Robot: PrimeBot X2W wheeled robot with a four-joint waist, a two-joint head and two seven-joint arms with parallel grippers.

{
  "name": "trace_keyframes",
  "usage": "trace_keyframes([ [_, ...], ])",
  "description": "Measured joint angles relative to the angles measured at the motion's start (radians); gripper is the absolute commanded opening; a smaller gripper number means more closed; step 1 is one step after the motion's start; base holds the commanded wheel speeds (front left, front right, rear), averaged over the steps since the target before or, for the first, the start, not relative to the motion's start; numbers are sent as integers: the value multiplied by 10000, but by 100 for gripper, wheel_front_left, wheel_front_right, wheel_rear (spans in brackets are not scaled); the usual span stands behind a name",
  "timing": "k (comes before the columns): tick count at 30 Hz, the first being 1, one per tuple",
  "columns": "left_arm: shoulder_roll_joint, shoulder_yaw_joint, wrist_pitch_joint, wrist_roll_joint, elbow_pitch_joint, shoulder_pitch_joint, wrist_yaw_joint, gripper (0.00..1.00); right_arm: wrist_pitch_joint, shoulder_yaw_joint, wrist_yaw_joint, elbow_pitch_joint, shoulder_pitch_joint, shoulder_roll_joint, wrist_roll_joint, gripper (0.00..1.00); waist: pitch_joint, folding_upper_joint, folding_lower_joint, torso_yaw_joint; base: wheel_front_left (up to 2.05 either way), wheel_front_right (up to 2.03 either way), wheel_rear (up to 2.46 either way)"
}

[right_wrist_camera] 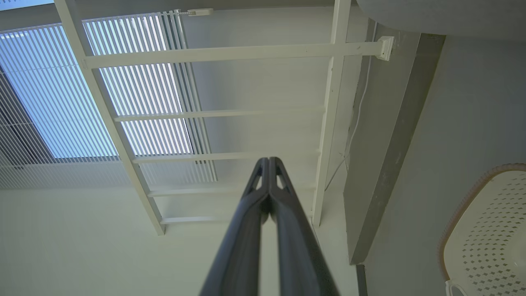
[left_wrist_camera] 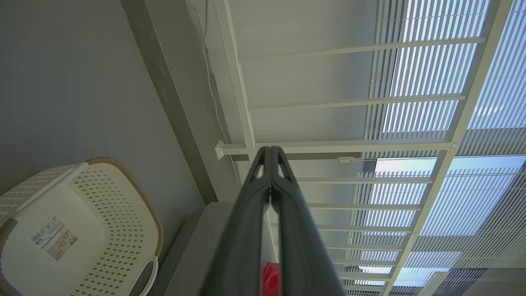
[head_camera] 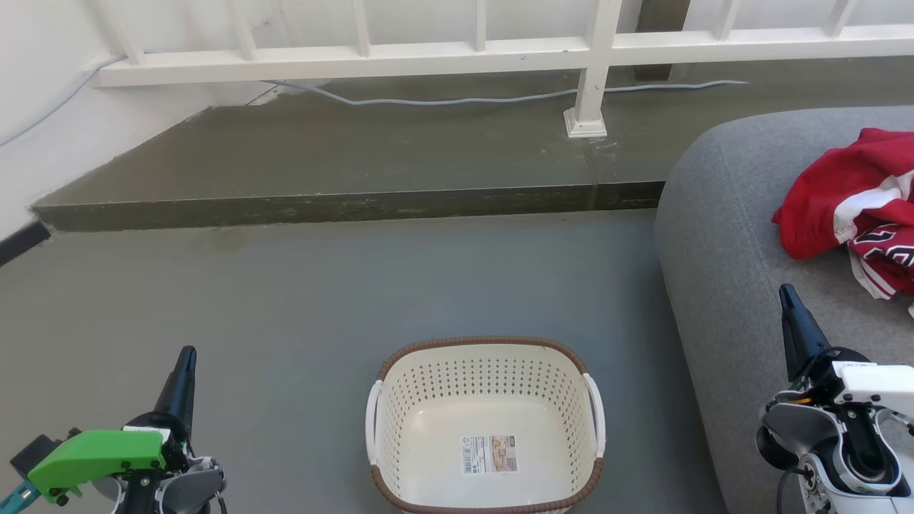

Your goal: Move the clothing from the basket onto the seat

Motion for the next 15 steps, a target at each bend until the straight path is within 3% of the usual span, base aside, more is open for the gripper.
trace_keyframes([
  [15, -12, 21, 0, 0, 38, -34, -2, 0, 4, -10, 65, 100, -11, 0, 0, 0, -3, 0, 0, -1, 0, 0, 0],
])
